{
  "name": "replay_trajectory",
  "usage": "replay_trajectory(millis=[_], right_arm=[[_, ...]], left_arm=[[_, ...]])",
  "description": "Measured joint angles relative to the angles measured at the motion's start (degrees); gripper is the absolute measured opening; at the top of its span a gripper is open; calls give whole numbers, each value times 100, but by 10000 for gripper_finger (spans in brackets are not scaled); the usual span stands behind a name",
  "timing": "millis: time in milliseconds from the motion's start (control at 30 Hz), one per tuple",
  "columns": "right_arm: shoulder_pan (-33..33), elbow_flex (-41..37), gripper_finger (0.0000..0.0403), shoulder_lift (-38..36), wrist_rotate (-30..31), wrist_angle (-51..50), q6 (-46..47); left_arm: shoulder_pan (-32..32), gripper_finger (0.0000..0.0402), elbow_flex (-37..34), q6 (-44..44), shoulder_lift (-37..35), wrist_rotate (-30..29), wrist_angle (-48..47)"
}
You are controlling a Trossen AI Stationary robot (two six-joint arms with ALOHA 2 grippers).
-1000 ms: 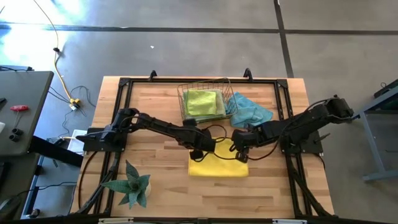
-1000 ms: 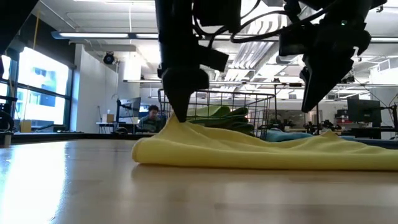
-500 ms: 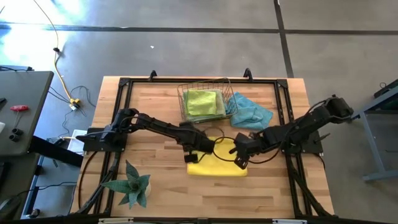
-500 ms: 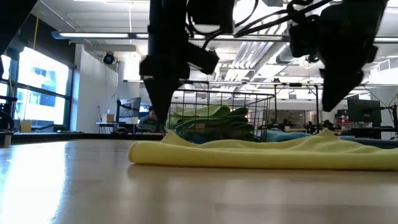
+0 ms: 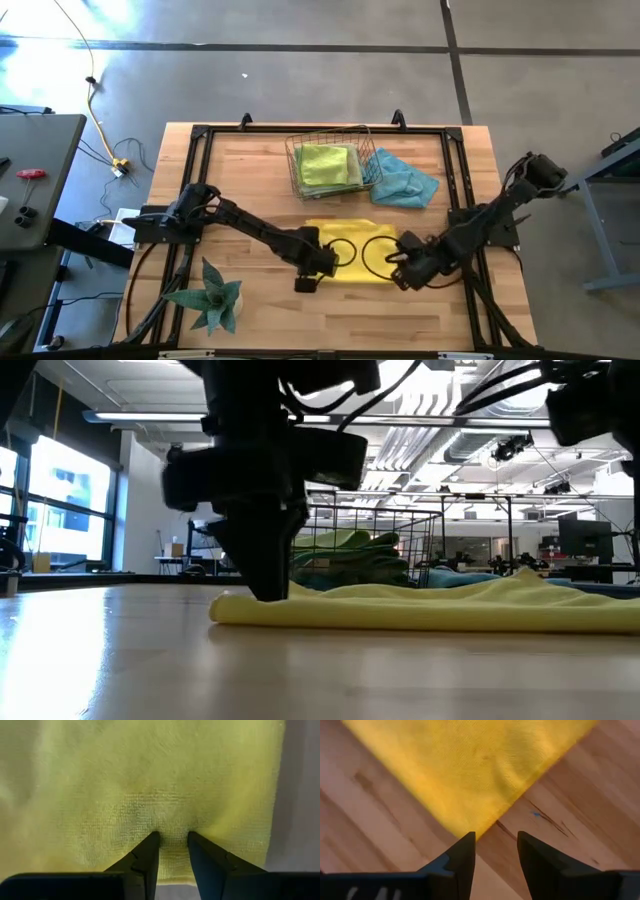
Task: Fold microfiber towels
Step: Fold the yellow towel
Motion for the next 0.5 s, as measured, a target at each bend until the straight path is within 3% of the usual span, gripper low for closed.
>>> replay_trajectory(millis=[167,367,500], right_arm=[[240,-365,142,-9,353,574,837],[91,-1777,142,-11,188,2717,1553],[75,-2318,142,-67,398,3804,1870]], left_arm=[[-38,97,-278,-353,-40,58,321],[-180,97,-270,-630,-11,202,858],[-223,97,-281,-885,-2,301,1148]])
